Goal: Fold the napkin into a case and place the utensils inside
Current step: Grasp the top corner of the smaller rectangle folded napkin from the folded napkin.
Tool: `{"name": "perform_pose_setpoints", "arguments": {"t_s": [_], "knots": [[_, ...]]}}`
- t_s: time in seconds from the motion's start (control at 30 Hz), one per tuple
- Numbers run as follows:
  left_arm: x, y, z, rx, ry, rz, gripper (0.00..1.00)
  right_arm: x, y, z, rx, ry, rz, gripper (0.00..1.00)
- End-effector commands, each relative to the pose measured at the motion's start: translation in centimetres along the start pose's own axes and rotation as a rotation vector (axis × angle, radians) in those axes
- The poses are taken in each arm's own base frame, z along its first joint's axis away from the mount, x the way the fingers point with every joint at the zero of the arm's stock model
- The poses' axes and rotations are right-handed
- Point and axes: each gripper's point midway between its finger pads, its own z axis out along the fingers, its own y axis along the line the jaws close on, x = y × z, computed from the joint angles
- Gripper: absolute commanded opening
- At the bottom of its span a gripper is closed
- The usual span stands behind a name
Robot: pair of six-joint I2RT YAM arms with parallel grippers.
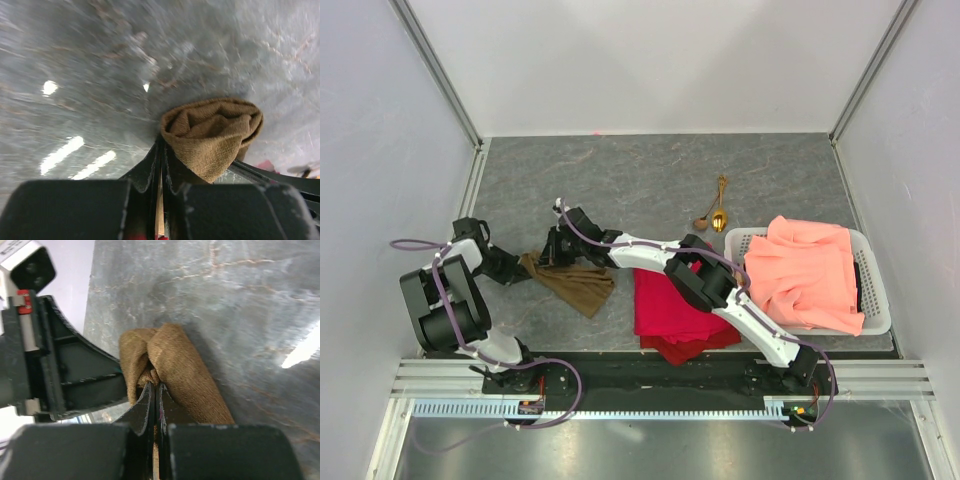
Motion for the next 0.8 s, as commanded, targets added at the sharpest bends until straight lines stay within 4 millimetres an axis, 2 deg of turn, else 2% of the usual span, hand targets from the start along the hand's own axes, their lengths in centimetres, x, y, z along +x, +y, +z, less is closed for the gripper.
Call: {"name": "perform_pose_setpoints", "arguments": {"t_s": [0.0, 0.17, 0.2, 0.27, 0.3, 0.5, 0.53, 0.57, 0.63, 0.67, 0.73, 0.77], "knots": [[0.9, 0.2, 0.9, 0.025, 0.013, 0.033, 0.07, -0.2, 2.5, 0.4, -0.04, -0.011, -0.042, 0.0], [1.7, 0.5, 1.3, 0.02, 0.026, 0.038, 0.07, -0.3, 3.7, 1.1, -0.071, -0.017, -0.041, 0.01], [1.7, 0.6, 1.3, 0.017, 0.025, 0.038, 0.07, 0.3, 2.9, 1.7, -0.062, -0.006, -0.033, 0.03], [1.7, 0.6, 1.2, 0.017, 0.019, 0.041, 0.07, 0.4, 2.7, 2.2, -0.075, -0.008, -0.028, 0.03], [1.7, 0.7, 1.2, 0.013, 0.018, 0.039, 0.07, 0.9, 1.8, 2.8, -0.067, -0.002, -0.023, 0.04], [1.5, 0.7, 0.9, 0.009, 0.011, 0.051, 0.07, 1.8, 0.0, 3.8, -0.073, 0.001, -0.051, 0.06], [1.6, 0.6, 0.5, 0.005, 0.014, 0.052, 0.07, 2.2, -0.5, 3.7, -0.063, 0.008, -0.052, 0.08], [1.3, 0.2, -0.2, 0.018, -0.008, 0.067, 0.07, 1.8, 0.0, 3.3, -0.071, 0.004, -0.067, 0.1], [0.5, -0.2, -1.6, 0.018, -0.055, 0.087, 0.07, 2.1, -0.5, 2.8, -0.061, 0.019, -0.071, 0.18], [-0.1, -0.9, -3.1, 0.041, -0.108, 0.106, 0.07, 1.7, 0.0, 2.3, -0.069, 0.016, -0.08, 0.23], [-1.1, -1.6, -4.9, 0.052, -0.176, 0.123, 0.08, 1.8, -0.2, 1.8, -0.071, 0.033, -0.08, 0.26], [-1.6, -2.4, -6.5, 0.087, -0.236, 0.134, 0.1, 1.3, -0.1, 1.5, -0.075, 0.03, -0.078, 0.28]]}}
